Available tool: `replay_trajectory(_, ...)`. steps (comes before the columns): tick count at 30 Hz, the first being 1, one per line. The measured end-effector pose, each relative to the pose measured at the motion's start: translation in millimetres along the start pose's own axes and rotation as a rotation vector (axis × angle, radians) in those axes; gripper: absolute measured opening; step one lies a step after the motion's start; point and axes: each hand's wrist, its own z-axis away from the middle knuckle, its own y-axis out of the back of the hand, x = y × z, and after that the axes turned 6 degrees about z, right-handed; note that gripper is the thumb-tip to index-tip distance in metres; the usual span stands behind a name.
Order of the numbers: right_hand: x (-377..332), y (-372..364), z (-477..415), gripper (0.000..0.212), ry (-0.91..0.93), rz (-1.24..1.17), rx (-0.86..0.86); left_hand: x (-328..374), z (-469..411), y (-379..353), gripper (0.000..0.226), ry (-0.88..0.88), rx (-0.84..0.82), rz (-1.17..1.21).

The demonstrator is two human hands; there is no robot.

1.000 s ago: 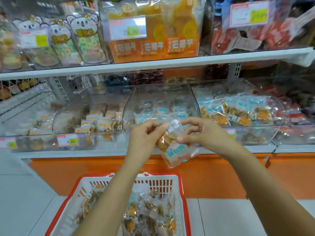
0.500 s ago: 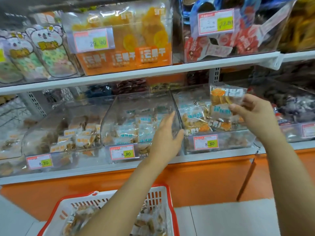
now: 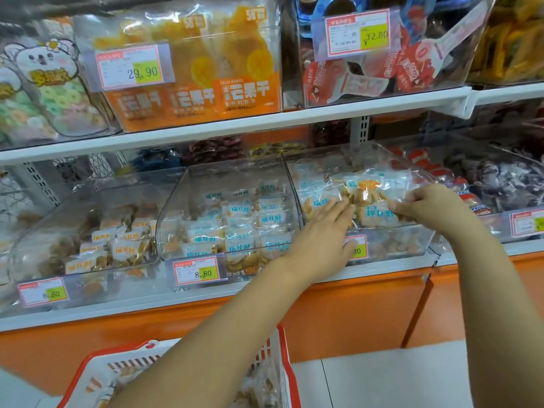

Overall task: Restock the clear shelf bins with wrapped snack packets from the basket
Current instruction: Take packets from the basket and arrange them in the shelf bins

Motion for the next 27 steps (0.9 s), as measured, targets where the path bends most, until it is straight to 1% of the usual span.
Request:
replay_trajectory(2,-5.1,0.1,-3.1,0.033,-0.045,0.020,-0.042,1.9,-6.6,-2.4,0.061,-0.014,-0.021,0.006)
replay_trajectory(4,-10.4,-4.9,-4.8,0.019,-0.072,-0.031,-0.066,4.5,-9.6,-4.5,0.061,-0.023,-0.033,0.025)
replay_trajectory(5,-13.8,-8.3,-5.3,0.018,-0.070,-0.054,-0.054,5.7,-9.8,-5.9,0.060,-0.019,-0.038,0.036)
replay_trajectory(8,-18.9,-19.8,-8.8,0.049,-0.025,-0.146,0.002,6.7,-7.4,-13.0,0.060,0.011,-0.024,0.042)
replay_trajectory(9,-18.6,-21.6,-9.5,0.052,-0.009,-0.172,0.004,6.4,-6.8,-15.2,0.061,0.020,0.001,0.039)
replay_trajectory(12,-9.3,-17.5,-13.8,0.034,0.032,-0.167,-0.090,6.9,-11.7,-17.5,0.063,0.051,0.094,0.061)
replay_trajectory(13,-7.5,-13.7,-12.2,0.033,0.033,-0.170,-0.129,7.8,-15.6,-16.5,0.063,0.060,0.111,0.073)
replay_trajectory(15,-5.0,-9.8,-8.9,0.044,0.020,-0.256,-0.167,9.3,-24.2,-14.8,0.061,0.068,0.099,0.058)
replay_trajectory(16,-2.7,-10.9,-8.8,0.050,-0.012,-0.359,-0.157,9.4,-27.6,-15.0,0.060,0.063,0.074,0.033)
replay_trajectory(17,-0.1,-13.5,-8.8,0.050,-0.040,-0.490,-0.136,9.5,-29.5,-15.9,0.059,0.052,0.045,0.003)
replay_trajectory(18,0.4,-16.9,-8.1,0.042,-0.054,-0.618,-0.118,9.1,-30.3,-17.2,0.057,0.036,0.020,-0.027)
replay_trajectory(19,0.2,-21.7,-8.7,0.029,-0.057,-0.697,-0.089,8.5,-30.3,-18.9,0.056,0.022,0.003,-0.049)
replay_trajectory(20,-0.6,-25.6,-8.6,0.024,-0.058,-0.710,-0.063,8.5,-29.5,-20.1,0.055,0.014,-0.002,-0.055)
replay_trajectory(21,-0.1,-29.9,-9.8,0.028,-0.057,-0.698,-0.048,8.9,-28.7,-20.7,0.054,0.013,0.002,-0.043)
replay_trajectory(22,1.6,-33.7,-12.2,0.042,-0.065,-0.680,-0.030,9.9,-27.7,-20.3,0.052,0.018,0.016,-0.013)
replay_trajectory(23,1.1,-35.7,-12.5,0.052,-0.067,-0.667,0.000,11.1,-25.8,-19.0,0.050,0.027,0.035,0.030)
replay_trajectory(24,0.4,-36.5,-11.2,0.056,-0.066,-0.649,0.051,12.1,-23.4,-17.3,0.048,0.038,0.058,0.081)
replay_trajectory(25,1.0,-37.3,-10.8,0.056,-0.052,-0.618,0.127,12.4,-20.0,-15.4,0.045,0.045,0.080,0.131)
replay_trajectory(27,-0.1,-38.1,-3.7,0.051,-0.040,-0.507,0.352,10.7,-9.3,-12.5,0.042,0.055,0.124,0.197)
